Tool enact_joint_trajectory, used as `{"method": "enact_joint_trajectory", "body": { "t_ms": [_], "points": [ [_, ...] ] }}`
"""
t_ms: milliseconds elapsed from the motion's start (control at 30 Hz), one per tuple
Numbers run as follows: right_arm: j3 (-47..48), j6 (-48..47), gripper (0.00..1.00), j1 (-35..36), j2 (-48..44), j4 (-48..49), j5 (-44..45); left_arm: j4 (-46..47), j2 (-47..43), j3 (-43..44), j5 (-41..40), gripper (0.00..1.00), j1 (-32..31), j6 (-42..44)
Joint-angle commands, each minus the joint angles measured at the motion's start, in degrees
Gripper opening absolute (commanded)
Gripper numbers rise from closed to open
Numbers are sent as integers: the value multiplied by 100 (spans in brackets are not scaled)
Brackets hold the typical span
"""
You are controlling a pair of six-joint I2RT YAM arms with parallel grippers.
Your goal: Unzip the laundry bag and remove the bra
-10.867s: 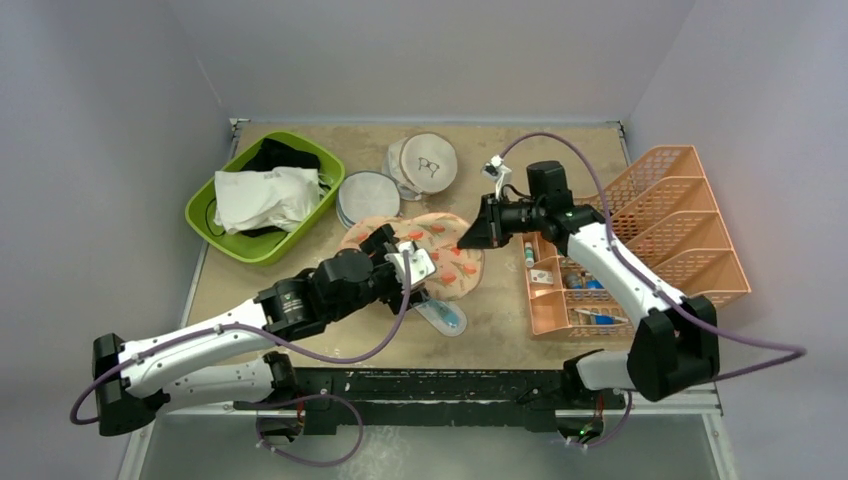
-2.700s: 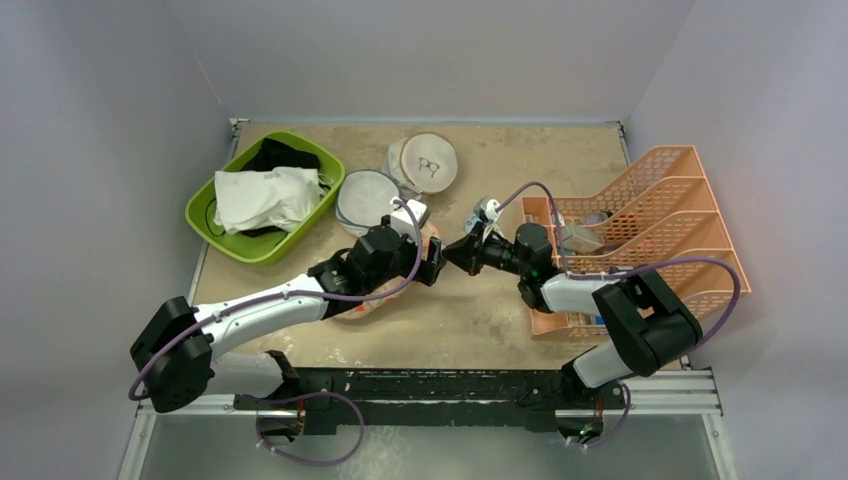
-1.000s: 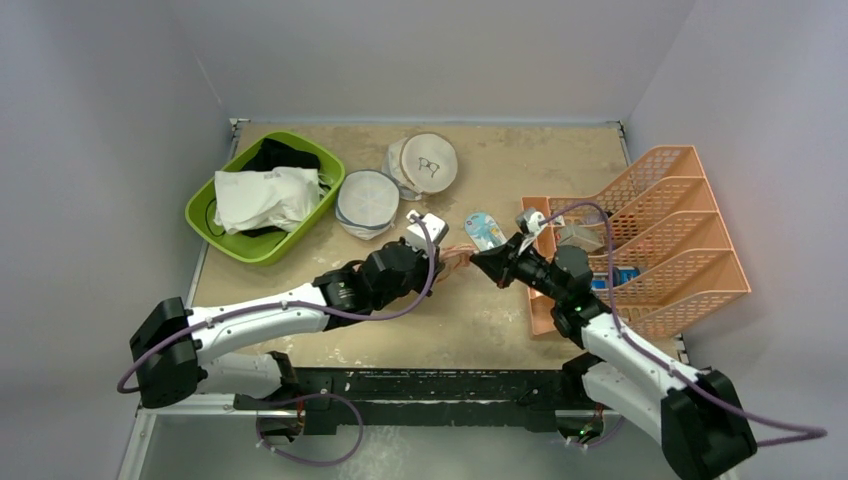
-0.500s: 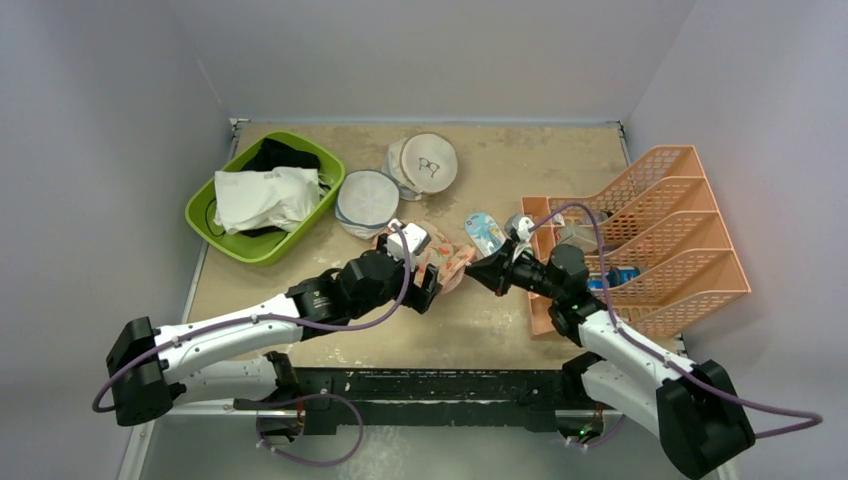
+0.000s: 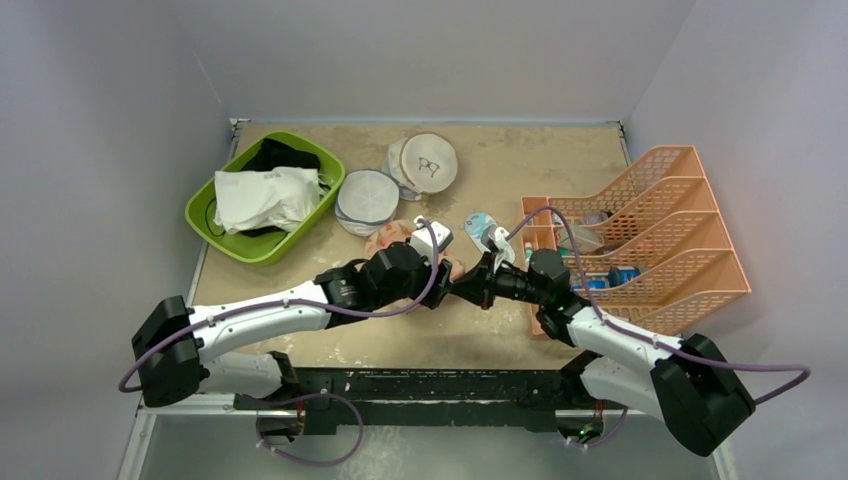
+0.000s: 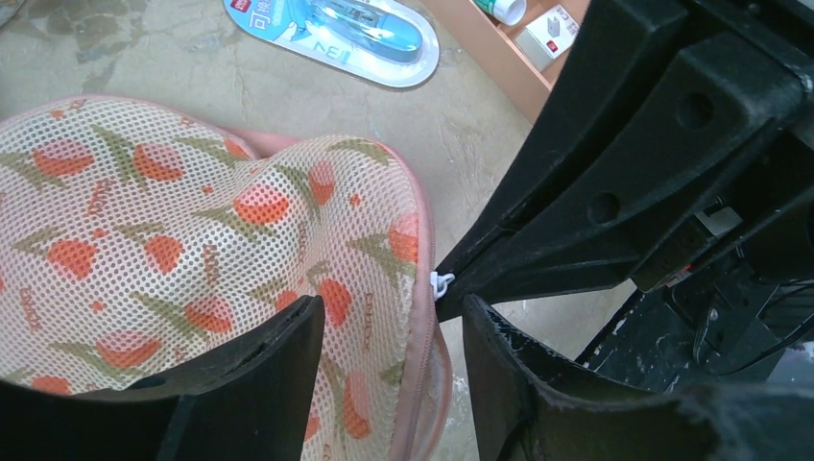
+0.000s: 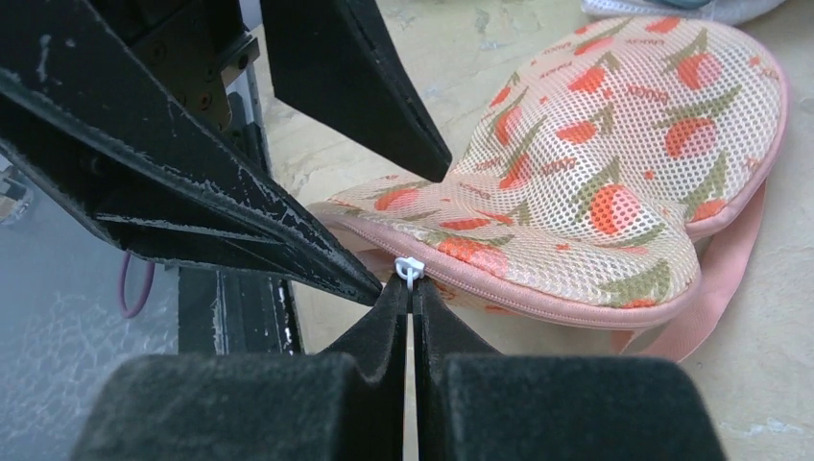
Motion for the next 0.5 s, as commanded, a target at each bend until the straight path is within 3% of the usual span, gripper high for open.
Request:
{"method": "enact_joint_trajectory", "body": {
  "t_ms": [0,367,467],
  "points": [
    [28,246,0,50,83,236,193,204,14,98,137,52,11,-9],
    [24,980,0,52,-55,-1103,427,484,108,-318,388,52,17,-384],
    [17,1181,0,49,-93,-1516,542,637,317,-358,559,48,15,-433]
  ]
}}
